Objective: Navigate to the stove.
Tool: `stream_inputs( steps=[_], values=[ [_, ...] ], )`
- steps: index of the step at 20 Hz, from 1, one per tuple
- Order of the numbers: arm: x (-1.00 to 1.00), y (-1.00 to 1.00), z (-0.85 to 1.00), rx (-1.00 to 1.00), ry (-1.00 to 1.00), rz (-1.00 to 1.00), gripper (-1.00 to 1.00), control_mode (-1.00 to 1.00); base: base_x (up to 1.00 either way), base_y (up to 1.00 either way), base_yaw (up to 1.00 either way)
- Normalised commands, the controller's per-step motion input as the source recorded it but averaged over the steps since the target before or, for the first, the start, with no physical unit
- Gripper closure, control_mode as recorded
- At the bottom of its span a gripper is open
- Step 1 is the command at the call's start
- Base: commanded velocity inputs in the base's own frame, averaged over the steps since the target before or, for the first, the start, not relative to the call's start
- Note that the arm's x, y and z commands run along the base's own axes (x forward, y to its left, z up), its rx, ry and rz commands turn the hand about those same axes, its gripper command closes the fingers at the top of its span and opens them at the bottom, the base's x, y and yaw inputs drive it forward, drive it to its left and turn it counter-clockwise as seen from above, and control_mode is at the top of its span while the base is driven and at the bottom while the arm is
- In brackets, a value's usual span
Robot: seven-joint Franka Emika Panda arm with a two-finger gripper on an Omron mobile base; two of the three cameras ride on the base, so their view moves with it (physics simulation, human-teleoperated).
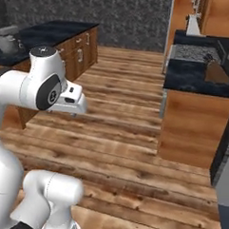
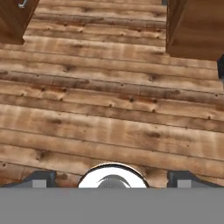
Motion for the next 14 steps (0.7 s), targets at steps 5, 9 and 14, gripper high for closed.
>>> stream_inputs(
  steps=[5, 9, 14],
  values=[
    [0.0, 0.0, 0.0, 0.0, 0.0, 0.0, -1.0, 1.0, 1.0, 0.78, -0.17],
    [0.0, 0.0, 0.0, 0.0, 0.0, 0.0, -1.0, 1.0, 1.0, 0.61, -0.18],
    [0.0, 0.0, 0.0, 0.0, 0.0, 0.0, -1.0, 1.0, 1.0, 0.33, -0.18]
  ],
)
